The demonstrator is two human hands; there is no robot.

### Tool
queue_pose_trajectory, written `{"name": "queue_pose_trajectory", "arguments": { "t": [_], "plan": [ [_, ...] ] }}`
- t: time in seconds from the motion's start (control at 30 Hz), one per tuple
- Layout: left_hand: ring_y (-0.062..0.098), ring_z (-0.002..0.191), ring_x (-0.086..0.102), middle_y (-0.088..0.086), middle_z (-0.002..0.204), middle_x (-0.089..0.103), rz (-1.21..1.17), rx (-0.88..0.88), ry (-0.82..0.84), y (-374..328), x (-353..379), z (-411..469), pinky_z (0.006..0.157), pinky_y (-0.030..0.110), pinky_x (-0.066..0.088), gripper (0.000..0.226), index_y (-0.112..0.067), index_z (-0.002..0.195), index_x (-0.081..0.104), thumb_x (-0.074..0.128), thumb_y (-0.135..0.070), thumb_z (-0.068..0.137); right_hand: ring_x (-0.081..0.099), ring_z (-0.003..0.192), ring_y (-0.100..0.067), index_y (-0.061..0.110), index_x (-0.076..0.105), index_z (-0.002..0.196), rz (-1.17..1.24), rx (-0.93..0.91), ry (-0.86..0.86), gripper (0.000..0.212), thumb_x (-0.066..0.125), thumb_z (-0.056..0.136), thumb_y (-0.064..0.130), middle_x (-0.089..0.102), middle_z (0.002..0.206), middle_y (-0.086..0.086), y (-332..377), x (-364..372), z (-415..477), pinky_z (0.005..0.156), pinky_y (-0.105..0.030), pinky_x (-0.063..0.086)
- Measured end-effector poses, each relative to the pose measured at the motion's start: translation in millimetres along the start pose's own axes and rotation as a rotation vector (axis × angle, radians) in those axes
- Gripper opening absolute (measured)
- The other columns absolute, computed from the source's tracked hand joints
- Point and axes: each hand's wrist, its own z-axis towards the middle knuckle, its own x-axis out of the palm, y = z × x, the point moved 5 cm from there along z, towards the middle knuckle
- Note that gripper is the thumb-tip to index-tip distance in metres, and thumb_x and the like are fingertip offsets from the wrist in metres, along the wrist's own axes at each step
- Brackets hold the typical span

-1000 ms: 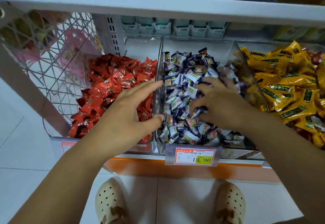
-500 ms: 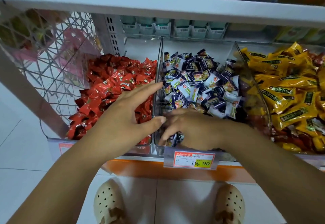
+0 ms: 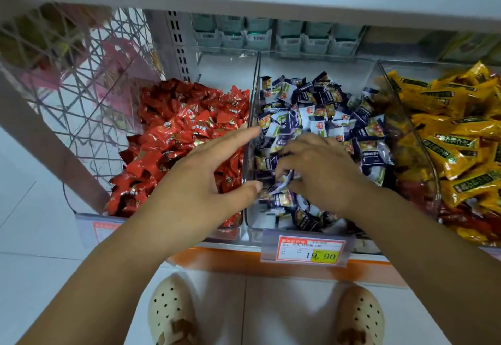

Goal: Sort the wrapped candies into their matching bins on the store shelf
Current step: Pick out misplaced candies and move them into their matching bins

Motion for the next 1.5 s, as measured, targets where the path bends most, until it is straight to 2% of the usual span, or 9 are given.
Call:
{"name": "queue_pose_trajectory", "arguments": {
  "t": [0.17,0.37,0.5,0.6,0.7,0.83,1.1,1.33,1.5],
  "plan": [
    [-0.04,0.105,0.024,-0.063,0.114,0.026,-0.013,-0.004,0.008,0.3,0.1,0.3,0.081,-0.013,0.018,0.064,-0.071,0.127,0.032,0.066,-0.045,0.079,0.035,0.124,-0.01,0.034,0.066,0.111,0.152,0.104,-0.018,0.031,0.071,0.082,0.022,0.055,0.128,0.015,-13.5,-11.4,2.5,0.102,-0.032,0.025],
    [-0.039,0.107,0.024,-0.063,0.114,0.027,-0.029,-0.013,0.015,0.3,-0.9,0.6,0.08,-0.011,0.023,0.065,-0.071,0.126,0.033,0.068,-0.044,0.078,0.057,0.09,0.011,0.04,0.065,0.101,0.603,0.138,0.044,0.023,0.071,0.084,0.027,0.06,0.107,0.026,-22.5,-43.4,-6.2,0.076,-0.008,0.04],
    [-0.04,0.106,0.024,-0.06,0.115,0.03,-0.021,-0.008,0.012,-0.5,-2.0,1.6,0.078,-0.009,0.025,0.064,-0.069,0.127,0.035,0.069,-0.046,0.077,0.056,0.103,0.008,0.045,0.063,0.104,0.554,0.141,0.029,0.028,0.07,0.086,0.025,0.06,0.106,0.029,-30.2,-67.4,-20.3,0.076,-0.001,0.041],
    [-0.04,0.105,0.024,-0.056,0.118,0.031,-0.028,-0.01,0.01,-1.4,-3.0,1.0,0.077,-0.01,0.025,0.065,-0.067,0.128,0.036,0.069,-0.045,0.077,0.029,0.137,-0.015,0.055,0.041,0.131,0.124,0.209,0.27,0.058,0.07,0.081,0.047,0.034,0.148,0.014,-32.8,-48.8,-29.9,0.104,-0.031,0.034],
    [-0.04,0.106,0.024,-0.055,0.117,0.032,-0.042,-0.022,0.018,-2.4,-3.3,0.2,0.075,-0.009,0.028,0.064,-0.066,0.129,0.037,0.069,-0.045,0.077,0.004,0.141,-0.031,0.05,0.013,0.146,-0.106,0.176,0.391,0.093,0.074,0.075,0.05,0.006,0.155,0.0,-17.0,-12.6,-31.0,0.109,-0.048,0.029],
    [-0.042,0.101,0.024,-0.055,0.116,0.03,-0.056,-0.037,0.02,-3.7,-2.1,0.8,0.074,-0.008,0.028,0.063,-0.066,0.129,0.038,0.068,-0.045,0.078,0.005,0.139,-0.04,0.044,0.004,0.148,-0.125,0.136,0.279,0.093,0.067,0.082,0.025,0.002,0.153,-0.009,-2.8,11.0,-20.2,0.1,-0.049,0.041],
    [-0.042,0.098,0.026,-0.067,0.103,0.03,-0.082,-0.07,0.033,-5.4,-1.7,0.3,0.074,-0.006,0.031,0.063,-0.07,0.125,0.037,0.069,-0.041,0.079,0.032,0.132,-0.032,0.04,0.047,0.128,0.288,0.243,0.101,0.056,0.075,0.08,0.036,0.028,0.146,-0.004,-19.9,-5.0,-16.0,0.1,-0.043,0.04],
    [-0.041,0.096,0.027,-0.064,0.105,0.031,-0.085,-0.09,0.054,-5.3,-3.2,2.1,0.075,-0.004,0.032,0.063,-0.073,0.123,0.035,0.069,-0.045,0.077,0.056,0.099,-0.023,0.037,0.053,0.113,0.634,0.376,-0.045,0.037,0.073,0.083,0.032,0.046,0.132,0.006,-38.4,-32.6,-22.3,0.073,-0.03,0.042],
    [-0.042,0.096,0.027,-0.058,0.113,0.032,-0.092,-0.102,0.048,-4.6,-4.4,0.9,0.077,-0.001,0.032,0.064,-0.074,0.123,0.034,0.07,-0.046,0.077,0.044,0.128,-0.016,0.033,0.045,0.136,0.719,0.456,-0.225,0.061,0.073,0.082,0.036,0.041,0.147,0.009,-43.4,-53.9,-26.8,0.087,-0.023,0.035]
  ]
}}
